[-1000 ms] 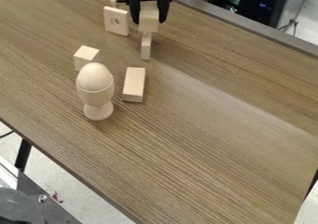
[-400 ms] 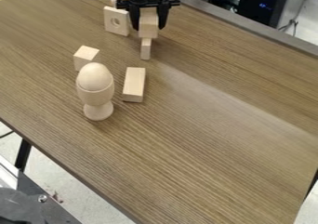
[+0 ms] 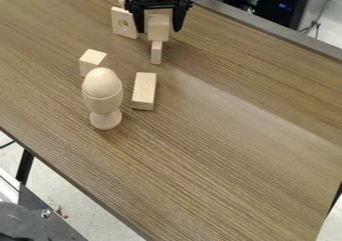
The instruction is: Put the cube on top of the rectangle
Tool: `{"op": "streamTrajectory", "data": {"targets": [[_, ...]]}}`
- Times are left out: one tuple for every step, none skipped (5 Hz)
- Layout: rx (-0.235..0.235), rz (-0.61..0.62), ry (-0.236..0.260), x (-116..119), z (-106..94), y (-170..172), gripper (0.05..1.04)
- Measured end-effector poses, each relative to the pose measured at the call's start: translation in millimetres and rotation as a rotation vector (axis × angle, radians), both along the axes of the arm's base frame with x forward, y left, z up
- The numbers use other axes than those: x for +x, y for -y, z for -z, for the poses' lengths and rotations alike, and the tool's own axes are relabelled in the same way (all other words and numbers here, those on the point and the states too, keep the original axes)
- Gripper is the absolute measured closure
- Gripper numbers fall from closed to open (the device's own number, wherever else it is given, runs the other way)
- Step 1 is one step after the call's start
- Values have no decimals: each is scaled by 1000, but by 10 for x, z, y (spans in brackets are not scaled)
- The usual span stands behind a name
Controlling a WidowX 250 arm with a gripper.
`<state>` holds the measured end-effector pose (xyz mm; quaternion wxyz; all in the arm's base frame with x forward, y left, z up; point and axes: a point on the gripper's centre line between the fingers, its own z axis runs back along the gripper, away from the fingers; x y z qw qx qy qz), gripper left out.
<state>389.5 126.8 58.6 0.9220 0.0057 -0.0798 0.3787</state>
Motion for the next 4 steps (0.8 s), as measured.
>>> {"op": "streamTrajectory", "data": {"targets": [[3,1,-6,-8,8,7,85],[13,5,4,-31,-74,36,85],[66,-12,52,-93,-387,19,85],[123,-28,106,-202,-681,80,85]]}}
